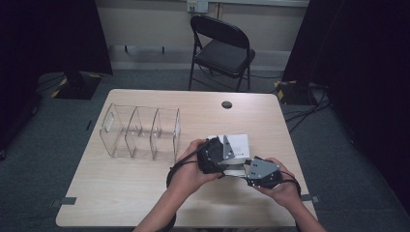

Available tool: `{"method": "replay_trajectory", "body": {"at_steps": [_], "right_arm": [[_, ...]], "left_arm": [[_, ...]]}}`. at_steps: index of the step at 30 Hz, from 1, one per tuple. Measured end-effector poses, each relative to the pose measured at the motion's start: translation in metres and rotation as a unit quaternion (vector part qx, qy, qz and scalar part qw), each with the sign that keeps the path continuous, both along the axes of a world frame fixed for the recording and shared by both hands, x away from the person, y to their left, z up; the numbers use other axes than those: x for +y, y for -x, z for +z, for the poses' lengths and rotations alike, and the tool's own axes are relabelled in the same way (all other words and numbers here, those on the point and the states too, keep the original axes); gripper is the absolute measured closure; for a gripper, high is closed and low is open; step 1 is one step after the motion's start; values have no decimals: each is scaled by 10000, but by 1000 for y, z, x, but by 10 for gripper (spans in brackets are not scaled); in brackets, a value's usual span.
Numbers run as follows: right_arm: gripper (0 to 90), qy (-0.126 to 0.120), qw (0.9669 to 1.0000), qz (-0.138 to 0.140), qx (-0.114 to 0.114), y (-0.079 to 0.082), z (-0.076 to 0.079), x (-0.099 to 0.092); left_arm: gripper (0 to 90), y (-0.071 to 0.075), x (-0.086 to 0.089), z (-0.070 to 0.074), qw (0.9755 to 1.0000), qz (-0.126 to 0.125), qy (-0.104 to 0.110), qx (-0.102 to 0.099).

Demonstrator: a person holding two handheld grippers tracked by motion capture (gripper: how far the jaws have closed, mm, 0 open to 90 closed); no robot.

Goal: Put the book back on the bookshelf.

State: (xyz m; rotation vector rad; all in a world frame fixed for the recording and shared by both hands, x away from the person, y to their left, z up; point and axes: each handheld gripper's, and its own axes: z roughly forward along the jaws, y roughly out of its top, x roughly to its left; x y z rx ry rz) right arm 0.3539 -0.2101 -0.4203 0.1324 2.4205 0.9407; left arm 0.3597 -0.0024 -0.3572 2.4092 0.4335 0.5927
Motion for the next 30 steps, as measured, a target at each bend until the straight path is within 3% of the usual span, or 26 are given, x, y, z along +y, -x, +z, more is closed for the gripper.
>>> {"method": "replay_trajectory", "body": {"at_steps": [1,8,10,11,13,15,16,18,19,22,30], "right_arm": [[613,14,10000,33,28,0,3,1],[646,186,9998,104,25,-3,14,6],[650,199,9997,104,49,-3,15,7],[652,208,9997,130,38,-3,15,6],[659,160,9998,101,35,-4,15,4],[665,104,9999,65,72,-5,17,2],[665,104,9999,65,72,-5,17,2],[668,131,9999,82,38,-6,19,2],[668,123,9999,78,88,-7,19,2],[668,101,9998,82,120,-9,20,1],[668,106,9991,129,378,-15,29,-1]], "left_arm": [[356,0,6,4,9998,105,174,26],[370,1,10,12,9997,128,168,-136],[365,0,9,16,9998,134,116,20],[316,0,7,19,9999,122,46,107],[299,3,5,27,9997,51,165,201],[263,4,6,29,9996,9,100,252],[263,4,8,29,9995,-2,-30,300],[248,5,15,27,9996,56,-68,280],[233,7,25,23,9989,180,55,433],[196,8,33,20,9990,164,-17,409],[177,10,65,1,9970,444,132,621]]}}
